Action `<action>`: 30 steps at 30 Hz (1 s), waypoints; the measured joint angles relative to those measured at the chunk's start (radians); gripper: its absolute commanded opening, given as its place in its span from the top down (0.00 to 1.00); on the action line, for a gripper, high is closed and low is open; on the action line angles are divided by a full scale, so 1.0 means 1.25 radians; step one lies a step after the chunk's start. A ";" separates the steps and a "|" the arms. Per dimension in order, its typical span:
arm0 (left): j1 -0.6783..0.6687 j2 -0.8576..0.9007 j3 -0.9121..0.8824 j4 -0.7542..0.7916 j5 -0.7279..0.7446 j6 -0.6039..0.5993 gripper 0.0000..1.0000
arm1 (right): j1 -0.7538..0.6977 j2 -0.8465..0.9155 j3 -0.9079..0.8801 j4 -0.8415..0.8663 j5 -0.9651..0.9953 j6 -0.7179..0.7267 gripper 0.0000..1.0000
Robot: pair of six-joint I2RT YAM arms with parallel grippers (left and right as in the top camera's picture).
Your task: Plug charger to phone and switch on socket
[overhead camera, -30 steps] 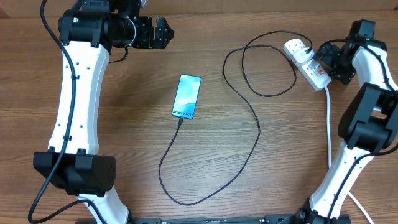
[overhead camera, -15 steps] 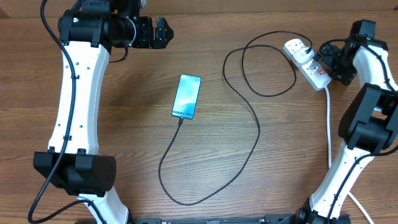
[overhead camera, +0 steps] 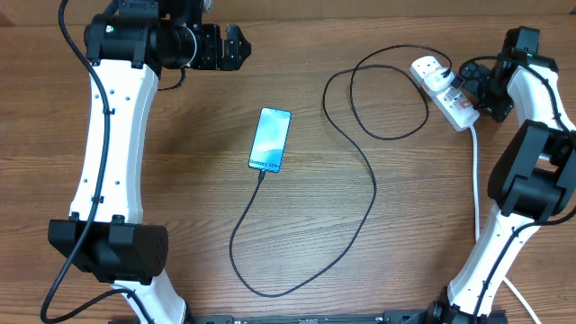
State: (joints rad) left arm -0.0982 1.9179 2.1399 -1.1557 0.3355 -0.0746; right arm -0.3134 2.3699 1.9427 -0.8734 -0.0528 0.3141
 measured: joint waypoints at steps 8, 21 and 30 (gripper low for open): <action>0.000 0.000 0.000 0.000 0.000 0.000 0.00 | 0.000 0.000 0.000 -0.002 0.000 0.000 0.00; 0.000 0.000 0.000 0.000 0.000 0.000 0.00 | 0.004 -0.007 0.000 -0.047 -0.013 0.000 0.00; 0.000 0.000 0.000 0.000 0.000 0.000 0.00 | 0.014 -0.009 0.016 -0.125 -0.029 -0.011 0.07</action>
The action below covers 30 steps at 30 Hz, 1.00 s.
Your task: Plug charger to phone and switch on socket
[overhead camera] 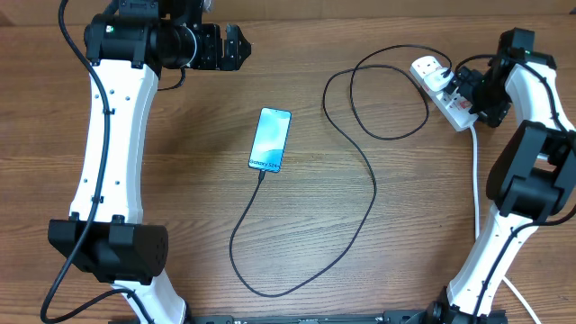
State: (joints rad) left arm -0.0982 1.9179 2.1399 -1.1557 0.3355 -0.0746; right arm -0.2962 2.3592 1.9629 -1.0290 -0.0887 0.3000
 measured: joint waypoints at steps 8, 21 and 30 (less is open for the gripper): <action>0.000 0.000 0.000 0.000 0.000 0.000 0.00 | -0.012 -0.116 0.003 -0.140 -0.030 -0.010 0.23; 0.000 0.000 0.000 0.000 0.000 0.000 0.00 | -0.025 -0.640 0.001 -0.315 -0.070 -0.010 0.23; 0.000 0.000 0.000 0.000 0.000 0.000 0.00 | 0.056 -0.865 -0.113 -0.370 -0.073 0.020 0.00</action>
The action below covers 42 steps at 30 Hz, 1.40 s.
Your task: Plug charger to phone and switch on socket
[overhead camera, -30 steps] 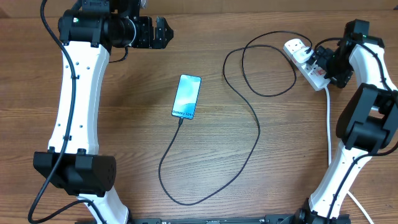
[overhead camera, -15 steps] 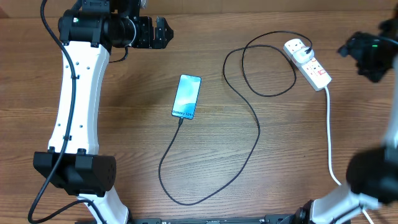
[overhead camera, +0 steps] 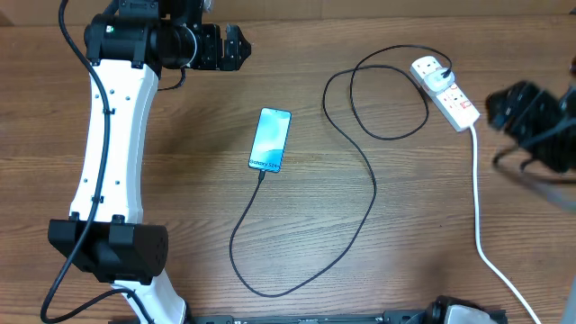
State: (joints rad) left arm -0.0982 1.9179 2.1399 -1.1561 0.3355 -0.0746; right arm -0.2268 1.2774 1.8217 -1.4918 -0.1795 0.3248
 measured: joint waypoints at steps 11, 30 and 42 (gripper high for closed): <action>0.000 0.000 0.000 0.000 0.000 0.000 0.00 | 0.046 -0.078 -0.061 -0.162 -0.003 0.016 0.00; 0.000 0.000 0.000 0.000 0.000 0.000 0.00 | 0.046 -0.070 -0.061 -0.163 -0.016 0.016 0.00; 0.000 0.000 0.000 0.000 0.000 0.000 0.00 | 0.046 -0.107 -0.062 -0.162 -0.022 0.012 0.00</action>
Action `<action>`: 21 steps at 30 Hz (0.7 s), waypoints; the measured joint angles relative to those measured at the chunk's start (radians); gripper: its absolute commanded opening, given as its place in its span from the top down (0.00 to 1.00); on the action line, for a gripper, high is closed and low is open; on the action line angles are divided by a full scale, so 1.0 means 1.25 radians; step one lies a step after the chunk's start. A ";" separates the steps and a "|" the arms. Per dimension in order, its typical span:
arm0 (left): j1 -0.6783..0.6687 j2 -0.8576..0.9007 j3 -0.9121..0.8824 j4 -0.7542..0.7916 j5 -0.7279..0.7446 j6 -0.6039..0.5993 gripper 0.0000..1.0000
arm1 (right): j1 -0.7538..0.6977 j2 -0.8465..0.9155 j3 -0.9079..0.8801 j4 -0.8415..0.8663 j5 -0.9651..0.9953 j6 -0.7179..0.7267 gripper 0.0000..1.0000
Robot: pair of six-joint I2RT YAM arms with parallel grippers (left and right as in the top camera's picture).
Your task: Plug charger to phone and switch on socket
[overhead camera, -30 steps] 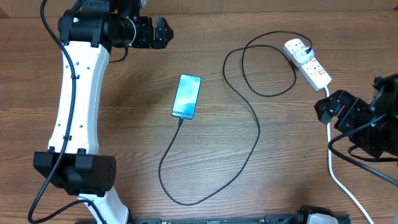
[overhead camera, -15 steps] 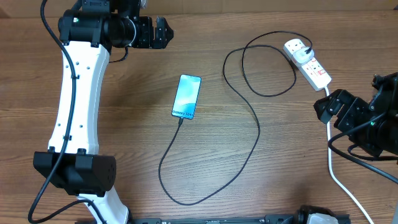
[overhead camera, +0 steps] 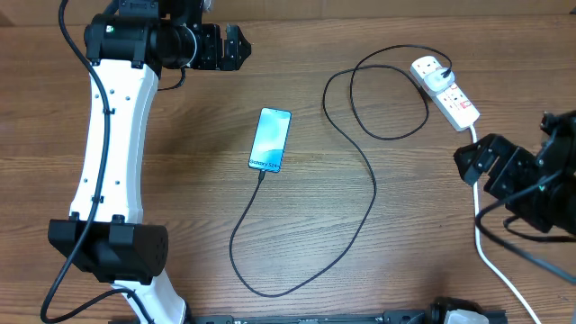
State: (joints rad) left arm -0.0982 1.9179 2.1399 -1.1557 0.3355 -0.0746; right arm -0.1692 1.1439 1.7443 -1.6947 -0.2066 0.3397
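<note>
The phone (overhead camera: 271, 139) lies face up mid-table with its screen lit. A black cable (overhead camera: 373, 193) is plugged into its near end. The cable loops round to the white charger plug (overhead camera: 430, 69), which sits in the white power strip (overhead camera: 455, 102) at the far right. My right gripper (overhead camera: 467, 163) hangs nearer than the strip, apart from it, its fingers together with nothing in them. My left gripper (overhead camera: 239, 47) is at the far left, open and empty, well away from the phone.
The strip's white lead (overhead camera: 477, 229) runs down the right side towards the front edge, passing under my right arm. The cable's big loop (overhead camera: 270, 290) reaches close to the front edge. The left arm's white links (overhead camera: 112, 135) stretch along the left side.
My right arm has moved nearer and a little left, from beside the strip's near end to a spot well in front of it. Phone, cable, strip and left arm are unchanged.
My right gripper was first on the near part of the power strip, and stayed there a second later, slightly shifted. Then it was off the strip at the right edge, blurred. Now it is farther forward. The phone stayed plugged in and lit throughout.
</note>
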 measured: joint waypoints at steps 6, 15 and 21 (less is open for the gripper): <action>0.000 0.000 0.000 0.000 0.000 0.000 0.00 | 0.000 -0.060 0.000 -0.001 -0.003 0.000 0.00; 0.000 0.000 0.000 0.000 0.000 0.000 0.00 | 0.000 -0.176 0.000 -0.001 -0.005 0.000 0.00; 0.000 0.000 0.000 0.000 0.000 0.000 0.00 | 0.001 -0.229 0.000 -0.001 -0.006 0.000 0.00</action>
State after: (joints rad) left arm -0.0982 1.9179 2.1399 -1.1557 0.3355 -0.0746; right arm -0.1684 0.8577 1.7443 -1.6958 -0.2138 0.3397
